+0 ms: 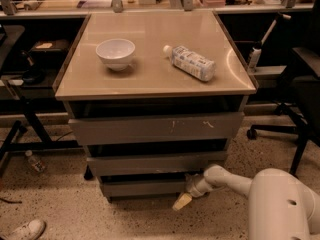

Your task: Open bottom drawer

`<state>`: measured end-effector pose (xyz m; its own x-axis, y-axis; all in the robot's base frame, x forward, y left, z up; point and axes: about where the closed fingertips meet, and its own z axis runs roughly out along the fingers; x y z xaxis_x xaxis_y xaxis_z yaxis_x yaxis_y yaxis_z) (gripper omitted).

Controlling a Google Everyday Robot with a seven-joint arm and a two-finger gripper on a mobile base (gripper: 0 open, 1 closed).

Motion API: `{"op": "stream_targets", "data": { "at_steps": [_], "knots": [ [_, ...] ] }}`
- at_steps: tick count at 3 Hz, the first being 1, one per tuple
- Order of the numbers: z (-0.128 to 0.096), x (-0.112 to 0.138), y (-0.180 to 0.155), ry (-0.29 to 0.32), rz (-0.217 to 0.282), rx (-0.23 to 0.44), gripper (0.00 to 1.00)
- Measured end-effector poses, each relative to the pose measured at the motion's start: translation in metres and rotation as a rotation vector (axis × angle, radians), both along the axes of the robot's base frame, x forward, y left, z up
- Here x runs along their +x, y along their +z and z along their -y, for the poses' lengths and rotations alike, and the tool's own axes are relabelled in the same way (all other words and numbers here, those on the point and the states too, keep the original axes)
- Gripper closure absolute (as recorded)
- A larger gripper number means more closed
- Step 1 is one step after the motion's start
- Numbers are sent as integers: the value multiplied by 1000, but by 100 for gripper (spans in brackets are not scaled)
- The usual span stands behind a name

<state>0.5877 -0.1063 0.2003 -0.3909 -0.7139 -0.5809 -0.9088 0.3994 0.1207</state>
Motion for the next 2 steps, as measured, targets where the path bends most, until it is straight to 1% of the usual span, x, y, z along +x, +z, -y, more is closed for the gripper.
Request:
{"op": "stream_targets", "data": {
  "at_steps": [1,2],
  "knots": [
    [-1,-3,-12,4,-29,-13,0],
    [-2,-8,-14,5,-56,-18,0]
  ]
}}
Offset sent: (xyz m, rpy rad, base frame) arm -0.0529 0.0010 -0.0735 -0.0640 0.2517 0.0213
